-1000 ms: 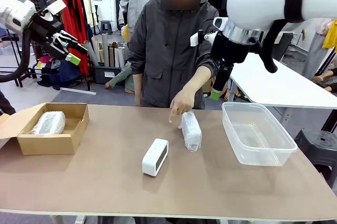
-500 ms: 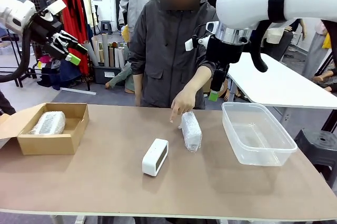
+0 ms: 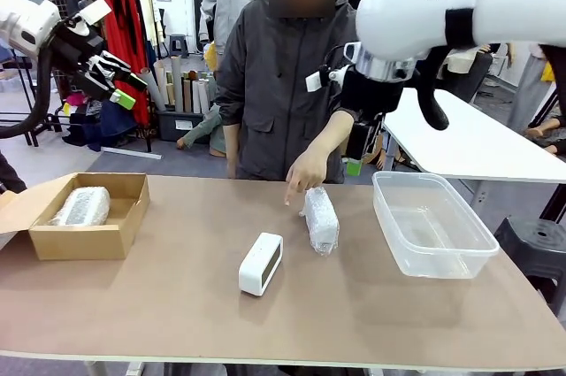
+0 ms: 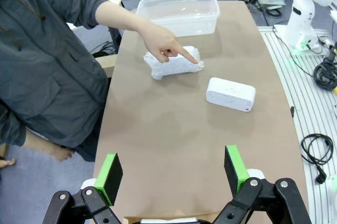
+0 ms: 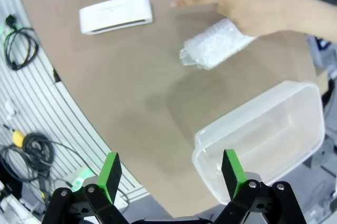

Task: Separate and place wrapped and unwrapped clocks.
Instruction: Pick up the Digital clock indicated by the person.

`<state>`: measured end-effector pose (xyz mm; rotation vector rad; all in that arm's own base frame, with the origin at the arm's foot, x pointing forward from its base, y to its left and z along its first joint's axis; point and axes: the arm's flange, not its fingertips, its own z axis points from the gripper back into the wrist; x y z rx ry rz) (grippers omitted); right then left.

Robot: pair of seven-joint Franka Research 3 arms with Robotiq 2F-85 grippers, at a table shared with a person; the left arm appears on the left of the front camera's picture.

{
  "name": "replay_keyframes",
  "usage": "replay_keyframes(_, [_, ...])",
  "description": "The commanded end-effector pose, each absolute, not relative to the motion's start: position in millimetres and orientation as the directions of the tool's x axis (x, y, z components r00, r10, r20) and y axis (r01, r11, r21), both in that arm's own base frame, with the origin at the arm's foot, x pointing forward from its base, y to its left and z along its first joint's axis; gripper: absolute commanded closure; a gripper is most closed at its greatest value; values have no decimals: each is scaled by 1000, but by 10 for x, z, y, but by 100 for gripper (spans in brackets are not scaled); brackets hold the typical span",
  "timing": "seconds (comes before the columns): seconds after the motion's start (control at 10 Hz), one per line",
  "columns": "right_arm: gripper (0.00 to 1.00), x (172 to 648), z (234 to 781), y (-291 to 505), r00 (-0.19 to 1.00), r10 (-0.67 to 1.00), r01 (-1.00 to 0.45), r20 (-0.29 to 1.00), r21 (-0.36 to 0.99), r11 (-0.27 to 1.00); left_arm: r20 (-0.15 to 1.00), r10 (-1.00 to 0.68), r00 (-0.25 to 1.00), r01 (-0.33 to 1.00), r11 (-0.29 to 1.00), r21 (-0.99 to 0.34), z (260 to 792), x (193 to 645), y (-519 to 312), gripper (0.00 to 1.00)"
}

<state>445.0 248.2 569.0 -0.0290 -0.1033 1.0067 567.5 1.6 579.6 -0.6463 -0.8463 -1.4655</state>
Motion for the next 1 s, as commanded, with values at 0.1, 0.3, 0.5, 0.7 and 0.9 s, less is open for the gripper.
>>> replay_keyframes(0.1, [0,4057,5523,2820,677,736,-715,16,-224,662,812,-577,-81,992,30,120,5804,5660,17,0])
replay_keyframes(0.3, [0,3883,5338,2996,753,657,-630,38,-250,735,812,-577,-81,992,30,120,5804,5660,17,0])
replay_keyframes(0.5, [0,3788,5033,3149,902,424,-390,81,-267,881,812,-577,-81,992,30,120,5804,5660,17,0])
replay_keyframes(0.7, [0,3776,4720,3207,897,403,-364,181,-212,907,812,-577,-81,992,30,120,5804,5660,17,0])
replay_keyframes(0.9, [0,3812,4451,3352,892,367,-322,265,-199,926,812,-577,-81,992,30,120,5804,5660,17,0])
